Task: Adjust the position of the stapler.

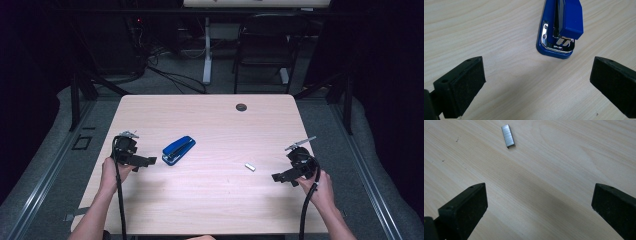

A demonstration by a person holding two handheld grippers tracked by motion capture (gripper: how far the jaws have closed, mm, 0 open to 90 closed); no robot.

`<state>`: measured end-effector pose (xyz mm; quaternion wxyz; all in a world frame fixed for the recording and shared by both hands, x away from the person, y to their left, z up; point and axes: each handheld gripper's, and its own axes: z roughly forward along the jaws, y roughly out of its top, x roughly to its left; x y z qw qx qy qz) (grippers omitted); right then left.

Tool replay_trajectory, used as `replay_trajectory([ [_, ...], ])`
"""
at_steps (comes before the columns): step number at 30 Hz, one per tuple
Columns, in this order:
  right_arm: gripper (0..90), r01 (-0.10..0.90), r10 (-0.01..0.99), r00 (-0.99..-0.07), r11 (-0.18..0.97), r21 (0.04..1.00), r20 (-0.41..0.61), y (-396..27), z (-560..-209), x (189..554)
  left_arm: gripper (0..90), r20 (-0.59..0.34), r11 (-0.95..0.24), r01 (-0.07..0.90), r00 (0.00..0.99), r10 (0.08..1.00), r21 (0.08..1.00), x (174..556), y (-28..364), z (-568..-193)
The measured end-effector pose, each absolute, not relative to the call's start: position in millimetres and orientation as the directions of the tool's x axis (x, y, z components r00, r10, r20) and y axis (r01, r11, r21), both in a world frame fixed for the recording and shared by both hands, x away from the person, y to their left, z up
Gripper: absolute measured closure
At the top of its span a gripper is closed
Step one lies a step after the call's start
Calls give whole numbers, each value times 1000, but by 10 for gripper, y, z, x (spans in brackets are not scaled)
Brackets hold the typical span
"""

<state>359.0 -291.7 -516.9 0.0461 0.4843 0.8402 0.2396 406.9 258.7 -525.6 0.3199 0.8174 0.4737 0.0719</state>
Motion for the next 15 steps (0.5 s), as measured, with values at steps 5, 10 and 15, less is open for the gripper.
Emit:
replay_trajectory([
  [5, 0, 795, 840, -520, 409, 449, 155, -2919, -5172, 3590, 0, -201, -333, 727, 540, 817, 600, 4071, 2599, -5249],
  [10, 0, 791, 839, -523, 412, 451, 150, -2909, -5166, 3580, 0, -200, -337, 724, 545, 814, 602, 4071, 2581, -5246],
  [15, 0, 792, 836, -530, 429, 435, 141, -2915, -5158, 3588, 0, -197, -344, 711, 560, 805, 613, 4066, 2544, -5226],
])
